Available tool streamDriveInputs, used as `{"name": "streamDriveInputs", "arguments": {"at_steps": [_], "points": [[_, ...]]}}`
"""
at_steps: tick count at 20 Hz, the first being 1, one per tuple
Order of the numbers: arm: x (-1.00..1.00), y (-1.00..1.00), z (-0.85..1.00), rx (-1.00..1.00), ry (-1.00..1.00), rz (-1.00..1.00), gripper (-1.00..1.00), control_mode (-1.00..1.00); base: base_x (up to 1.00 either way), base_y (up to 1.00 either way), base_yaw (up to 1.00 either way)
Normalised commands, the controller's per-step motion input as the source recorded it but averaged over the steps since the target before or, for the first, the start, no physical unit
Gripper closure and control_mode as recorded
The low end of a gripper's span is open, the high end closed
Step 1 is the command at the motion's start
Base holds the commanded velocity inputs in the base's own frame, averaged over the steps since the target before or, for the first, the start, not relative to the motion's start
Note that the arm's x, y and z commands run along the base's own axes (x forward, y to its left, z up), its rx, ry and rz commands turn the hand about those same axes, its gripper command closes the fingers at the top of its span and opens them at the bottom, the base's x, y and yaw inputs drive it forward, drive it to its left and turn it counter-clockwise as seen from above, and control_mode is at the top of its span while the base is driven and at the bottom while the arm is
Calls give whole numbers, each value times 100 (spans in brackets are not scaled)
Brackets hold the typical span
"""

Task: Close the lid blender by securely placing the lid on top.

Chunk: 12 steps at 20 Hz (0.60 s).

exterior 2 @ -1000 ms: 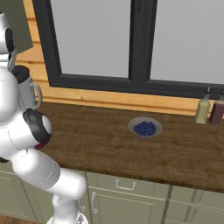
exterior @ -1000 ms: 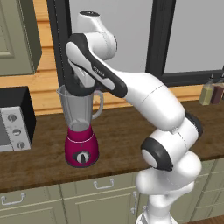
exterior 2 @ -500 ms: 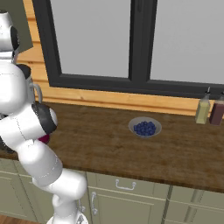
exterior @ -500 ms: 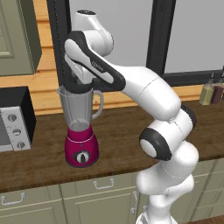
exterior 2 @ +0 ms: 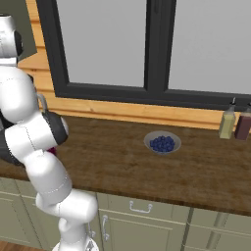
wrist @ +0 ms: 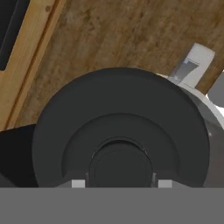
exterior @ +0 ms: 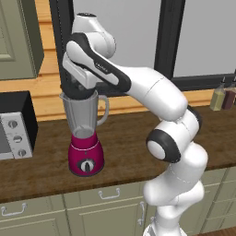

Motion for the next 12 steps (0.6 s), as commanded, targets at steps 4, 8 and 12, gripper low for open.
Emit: {"name": "streamDriveInputs", "arguments": {"at_steps": [4,8,12], "points": [[0,-7,-6,0,0,5,100,-100,0,0,0],[0,-1,-13,0,0,3,100,-100,0,0,0],[0,0,-22,0,1,4,100,-100,0,0,0]]}}
